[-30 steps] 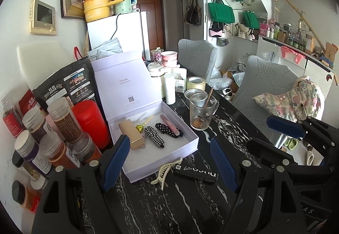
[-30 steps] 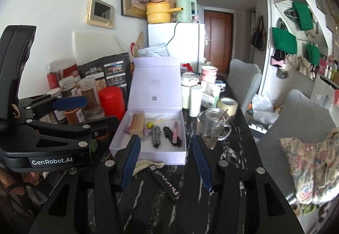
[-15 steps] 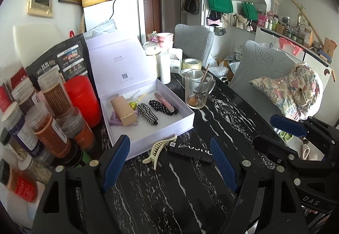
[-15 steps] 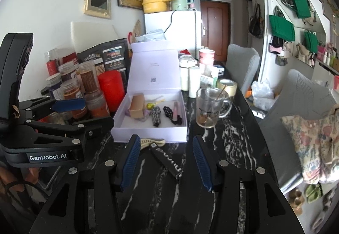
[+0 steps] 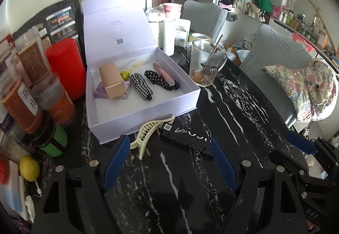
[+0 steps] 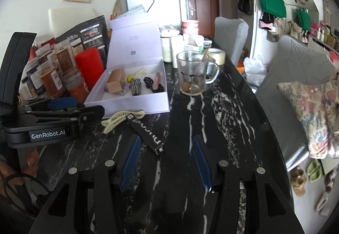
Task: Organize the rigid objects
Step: 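Move the left gripper to the black Duco box and close on it, then lift the Duco box with the left gripper while the right grasps the cream claw clip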
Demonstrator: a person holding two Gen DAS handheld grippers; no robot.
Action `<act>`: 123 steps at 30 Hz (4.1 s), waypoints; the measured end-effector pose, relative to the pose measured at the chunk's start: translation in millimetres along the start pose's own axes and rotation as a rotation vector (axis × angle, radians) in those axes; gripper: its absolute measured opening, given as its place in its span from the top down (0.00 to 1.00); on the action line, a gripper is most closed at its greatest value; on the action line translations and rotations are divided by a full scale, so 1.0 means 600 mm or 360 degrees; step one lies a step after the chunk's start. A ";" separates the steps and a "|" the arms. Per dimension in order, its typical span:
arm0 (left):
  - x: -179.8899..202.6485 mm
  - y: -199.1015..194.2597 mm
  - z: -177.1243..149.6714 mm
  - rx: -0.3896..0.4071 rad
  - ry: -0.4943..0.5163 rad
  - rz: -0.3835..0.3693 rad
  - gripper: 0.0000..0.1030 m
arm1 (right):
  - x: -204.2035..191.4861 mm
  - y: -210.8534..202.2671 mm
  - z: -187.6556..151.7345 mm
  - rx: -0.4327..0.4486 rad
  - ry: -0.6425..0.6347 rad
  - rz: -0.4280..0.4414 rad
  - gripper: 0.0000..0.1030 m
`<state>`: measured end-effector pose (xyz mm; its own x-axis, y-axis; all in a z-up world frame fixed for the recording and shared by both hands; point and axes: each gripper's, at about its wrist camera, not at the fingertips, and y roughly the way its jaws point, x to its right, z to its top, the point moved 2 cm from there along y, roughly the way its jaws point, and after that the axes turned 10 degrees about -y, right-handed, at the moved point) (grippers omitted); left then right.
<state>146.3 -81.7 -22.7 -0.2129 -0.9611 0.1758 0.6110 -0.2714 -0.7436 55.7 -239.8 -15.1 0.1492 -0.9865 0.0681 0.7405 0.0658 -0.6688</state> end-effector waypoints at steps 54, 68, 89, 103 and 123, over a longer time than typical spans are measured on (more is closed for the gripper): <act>0.002 0.150 -0.058 -0.0212 -0.0002 0.0203 0.24 | 0.072 0.077 -0.036 -0.0129 0.0163 -0.0015 0.50; -0.047 0.096 -0.090 -0.0128 0.0016 0.0100 0.46 | 0.032 0.089 -0.033 -0.0150 0.0105 0.0064 0.50; -0.114 0.035 -0.145 -0.0179 0.0053 0.0052 0.82 | -0.056 0.120 -0.010 -0.0174 0.0008 0.0221 0.50; -0.229 0.012 -0.152 -0.0147 -0.0120 0.0215 0.82 | -0.162 0.211 0.044 -0.0256 0.0008 0.0433 0.39; -0.265 0.026 -0.127 -0.0116 -0.0213 0.0251 0.82 | -0.153 0.318 0.085 -0.0272 0.0475 0.0338 0.38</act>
<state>131.7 70.5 -111.3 -0.0131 -0.9909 0.1341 0.5710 -0.1175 -0.8125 216.6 -128.7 -111.4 0.0714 -0.9555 -0.2861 0.5903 0.2717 -0.7601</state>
